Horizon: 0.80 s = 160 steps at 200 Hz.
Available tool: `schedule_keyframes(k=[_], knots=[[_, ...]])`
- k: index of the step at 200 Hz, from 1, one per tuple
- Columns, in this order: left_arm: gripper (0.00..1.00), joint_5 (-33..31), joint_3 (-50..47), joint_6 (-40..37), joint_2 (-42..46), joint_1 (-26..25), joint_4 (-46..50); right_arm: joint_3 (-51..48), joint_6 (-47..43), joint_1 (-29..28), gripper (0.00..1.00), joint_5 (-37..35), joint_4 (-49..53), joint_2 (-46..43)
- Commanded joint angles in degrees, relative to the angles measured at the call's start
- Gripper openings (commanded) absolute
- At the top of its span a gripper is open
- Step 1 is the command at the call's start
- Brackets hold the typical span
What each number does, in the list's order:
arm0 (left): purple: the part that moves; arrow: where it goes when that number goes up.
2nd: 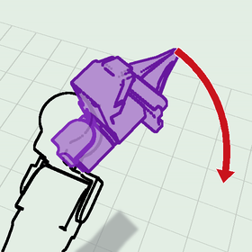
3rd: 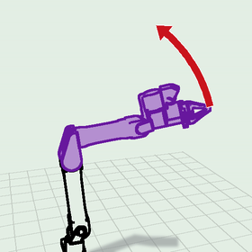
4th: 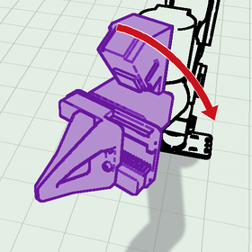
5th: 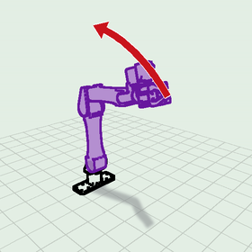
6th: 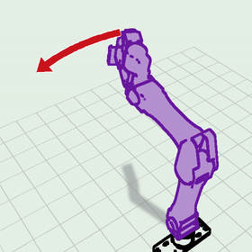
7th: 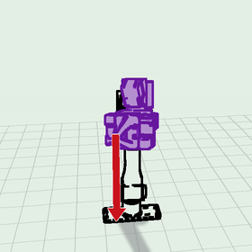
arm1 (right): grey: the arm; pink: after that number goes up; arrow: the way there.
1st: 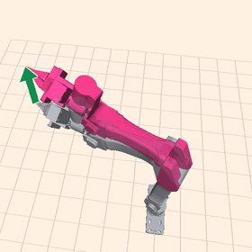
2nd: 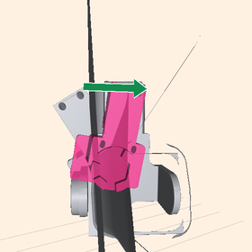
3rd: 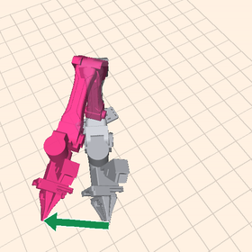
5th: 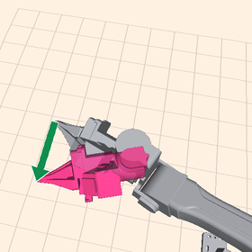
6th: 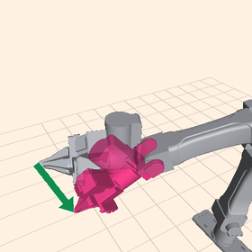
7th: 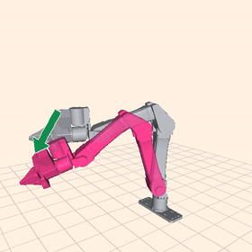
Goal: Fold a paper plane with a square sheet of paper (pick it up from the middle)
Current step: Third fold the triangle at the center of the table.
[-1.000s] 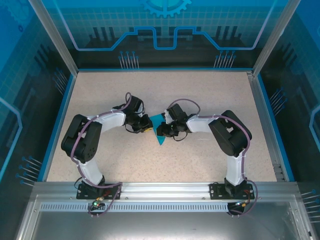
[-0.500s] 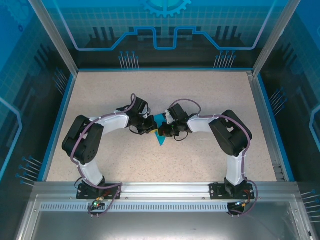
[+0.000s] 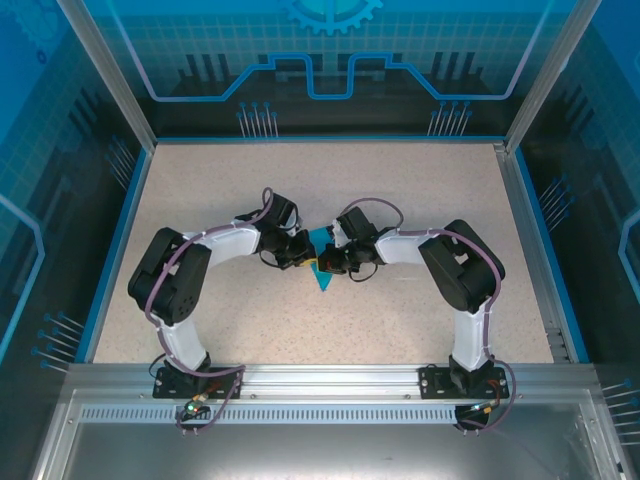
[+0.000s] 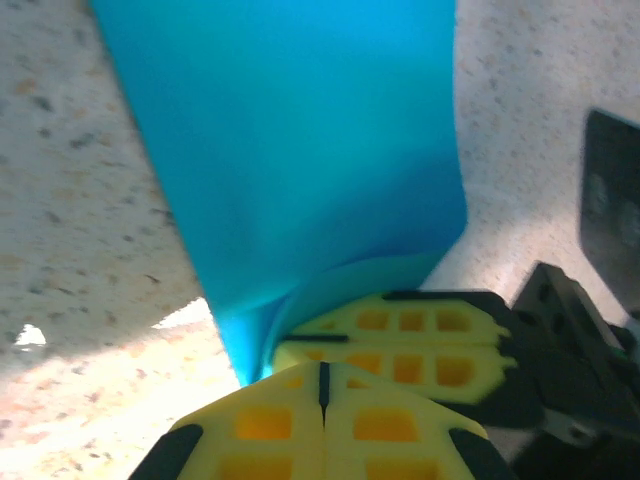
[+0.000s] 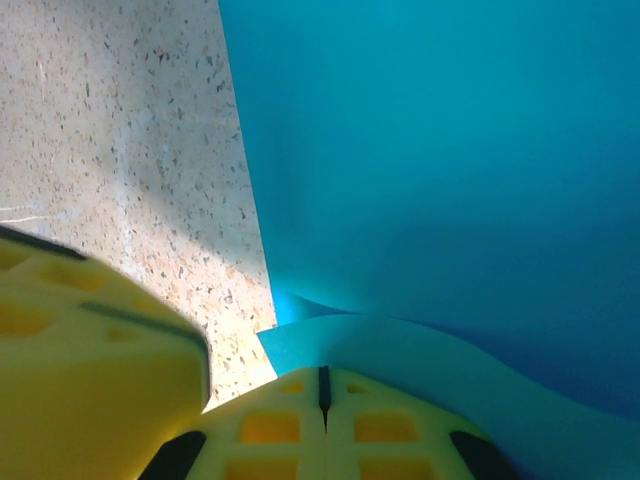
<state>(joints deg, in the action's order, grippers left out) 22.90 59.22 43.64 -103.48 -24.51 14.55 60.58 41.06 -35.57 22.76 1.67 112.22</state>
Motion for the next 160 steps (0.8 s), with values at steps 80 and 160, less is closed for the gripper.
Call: schedule_keyframes(k=[80, 160], knots=[[0.0, 2.47, -0.38, 1.61, -0.86, -0.27, -1.51, -1.51, -0.72, 0.5, 0.0, -2.9, 5.97, 1.33], [0.0, 0.31, -0.49, 2.78, -4.05, -0.31, -0.95, -1.6, -0.32, 0.46, 0.0, -2.77, 5.89, 1.41]])
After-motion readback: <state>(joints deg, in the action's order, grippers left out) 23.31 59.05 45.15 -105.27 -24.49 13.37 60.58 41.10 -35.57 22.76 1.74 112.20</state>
